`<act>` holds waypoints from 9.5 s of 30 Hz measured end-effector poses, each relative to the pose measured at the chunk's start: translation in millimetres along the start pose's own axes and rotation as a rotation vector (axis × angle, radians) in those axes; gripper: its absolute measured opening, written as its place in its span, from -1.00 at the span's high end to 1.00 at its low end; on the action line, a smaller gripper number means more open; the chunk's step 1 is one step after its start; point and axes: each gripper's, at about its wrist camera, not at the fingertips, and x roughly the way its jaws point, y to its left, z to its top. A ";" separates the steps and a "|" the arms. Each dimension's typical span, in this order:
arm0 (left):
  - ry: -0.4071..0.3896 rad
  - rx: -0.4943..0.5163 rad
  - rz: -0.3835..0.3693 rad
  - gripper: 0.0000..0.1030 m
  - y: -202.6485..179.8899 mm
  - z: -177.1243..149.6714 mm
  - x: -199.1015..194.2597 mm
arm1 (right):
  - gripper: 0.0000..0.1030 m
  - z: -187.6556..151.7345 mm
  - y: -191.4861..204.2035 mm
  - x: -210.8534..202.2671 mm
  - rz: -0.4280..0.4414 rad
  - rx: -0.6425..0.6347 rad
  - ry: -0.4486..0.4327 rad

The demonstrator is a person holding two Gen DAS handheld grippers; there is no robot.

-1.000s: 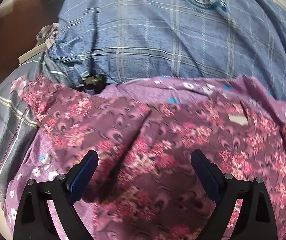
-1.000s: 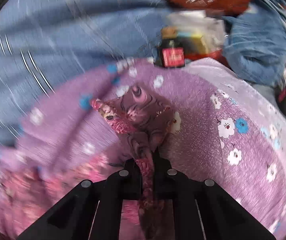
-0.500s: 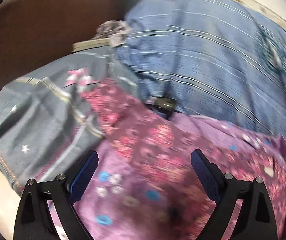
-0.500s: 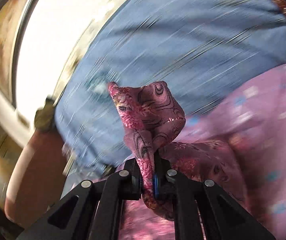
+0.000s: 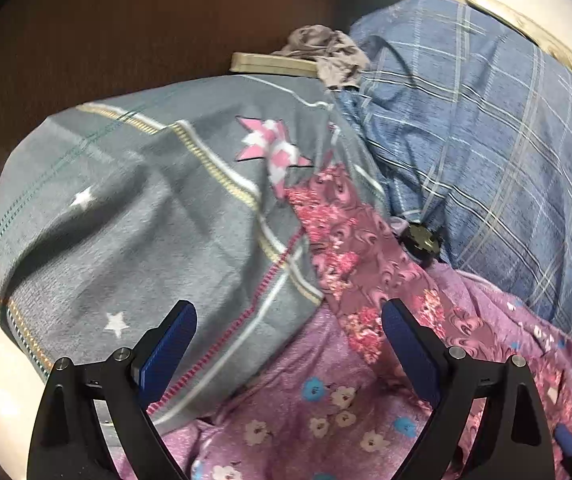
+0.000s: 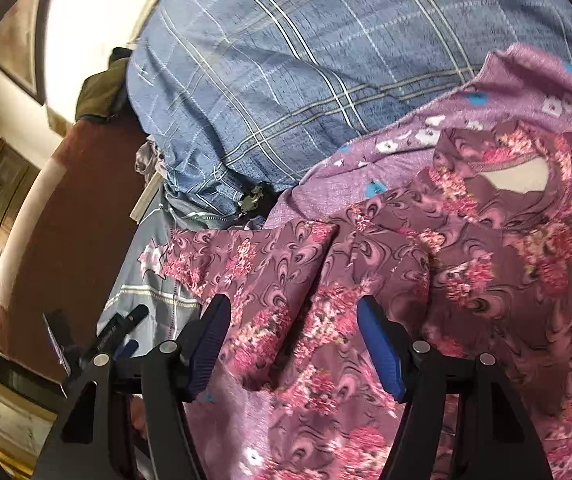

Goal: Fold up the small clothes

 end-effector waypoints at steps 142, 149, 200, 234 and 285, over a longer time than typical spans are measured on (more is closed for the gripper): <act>0.604 0.534 -0.432 -0.32 134.9 -145.3 -168.8 | -0.30 -249.9 -119.3 -280.1 -0.365 0.272 0.067; 0.726 0.449 -0.359 -0.32 138.7 -156.9 -155.3 | -0.32 -283.6 -128.3 -251.3 -0.364 0.383 0.128; 0.416 0.051 -0.863 0.91 -0.9 44.6 -14.4 | 0.82 4.4 -155.6 -199.3 0.034 0.319 -0.201; 0.289 0.361 -0.478 -0.44 -167.0 -74.3 41.5 | 0.53 3.7 -96.6 -14.4 -0.322 -0.153 0.099; 0.110 0.282 -0.341 -0.46 -136.9 -66.1 50.3 | -0.26 56.9 -191.0 -173.3 -0.499 0.158 -0.329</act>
